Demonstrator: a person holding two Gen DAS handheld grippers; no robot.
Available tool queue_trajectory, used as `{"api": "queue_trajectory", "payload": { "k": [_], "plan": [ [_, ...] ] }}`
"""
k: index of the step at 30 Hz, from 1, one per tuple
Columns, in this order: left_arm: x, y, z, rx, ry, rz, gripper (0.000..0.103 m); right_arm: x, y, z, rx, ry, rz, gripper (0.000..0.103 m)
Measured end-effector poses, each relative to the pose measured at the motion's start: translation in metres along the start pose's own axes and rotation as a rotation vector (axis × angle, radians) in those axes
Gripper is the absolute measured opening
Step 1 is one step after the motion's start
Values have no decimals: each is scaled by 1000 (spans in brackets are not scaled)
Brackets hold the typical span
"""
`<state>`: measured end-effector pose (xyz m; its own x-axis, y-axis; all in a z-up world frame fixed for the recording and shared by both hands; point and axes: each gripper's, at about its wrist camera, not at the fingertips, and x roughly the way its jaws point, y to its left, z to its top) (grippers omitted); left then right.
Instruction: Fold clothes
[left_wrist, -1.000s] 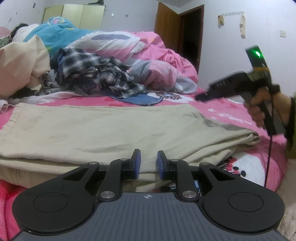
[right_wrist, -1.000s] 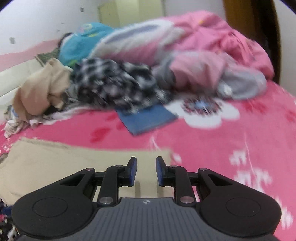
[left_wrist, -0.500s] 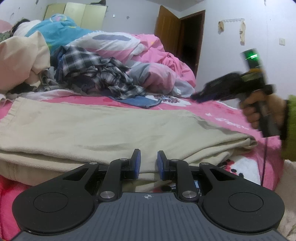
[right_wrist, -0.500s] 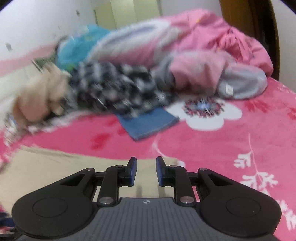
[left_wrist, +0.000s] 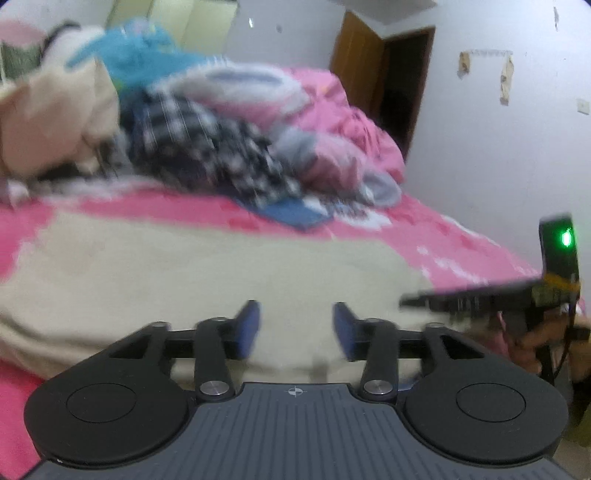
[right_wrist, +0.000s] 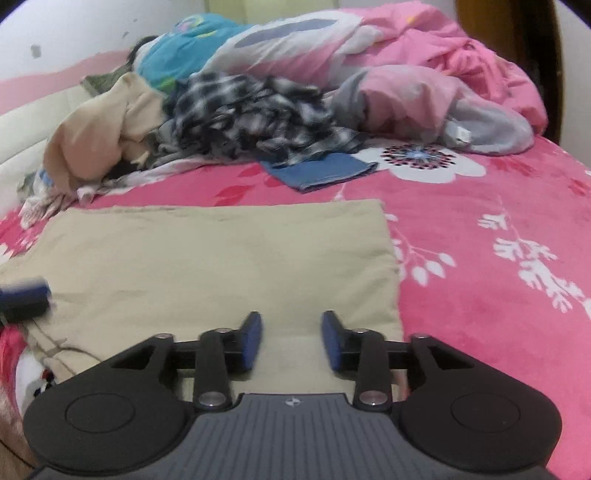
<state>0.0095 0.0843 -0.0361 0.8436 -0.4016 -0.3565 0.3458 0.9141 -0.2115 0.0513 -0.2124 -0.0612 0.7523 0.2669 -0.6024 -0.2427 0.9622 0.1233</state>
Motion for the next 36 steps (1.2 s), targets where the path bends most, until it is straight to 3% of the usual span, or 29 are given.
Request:
{"api": "queue_trajectory", "payload": {
  "k": [2, 6, 8, 9, 11, 13, 15, 23, 31, 36],
  "plan": [
    [-1, 8, 11, -40, 16, 64, 56, 1, 0, 0, 8, -2, -2, 42],
    [29, 26, 16, -78, 233, 269, 55, 2, 6, 1, 17, 12, -25, 44],
    [36, 29, 14, -72, 260, 294, 55, 1, 13, 5, 15, 33, -51, 50],
    [38, 26, 14, -54, 266, 306, 56, 1, 18, 8, 12, 46, -64, 56],
    [42, 20, 15, -30, 286, 333, 58, 0, 27, 12, -3, 59, -74, 90],
    [44, 17, 16, -24, 298, 347, 61, -2, 37, 13, -23, 51, -77, 103],
    [47, 16, 18, -24, 307, 359, 62, -2, 44, 13, -40, 55, -71, 103],
    [49, 10, 21, -18, 336, 382, 65, -6, 55, 12, -21, 54, -175, 103],
    [50, 8, 21, -20, 340, 396, 67, -1, 50, 15, 42, 134, -154, 103],
    [51, 8, 22, -18, 343, 399, 67, -1, 49, 10, 30, 111, -140, 103]
  ]
}}
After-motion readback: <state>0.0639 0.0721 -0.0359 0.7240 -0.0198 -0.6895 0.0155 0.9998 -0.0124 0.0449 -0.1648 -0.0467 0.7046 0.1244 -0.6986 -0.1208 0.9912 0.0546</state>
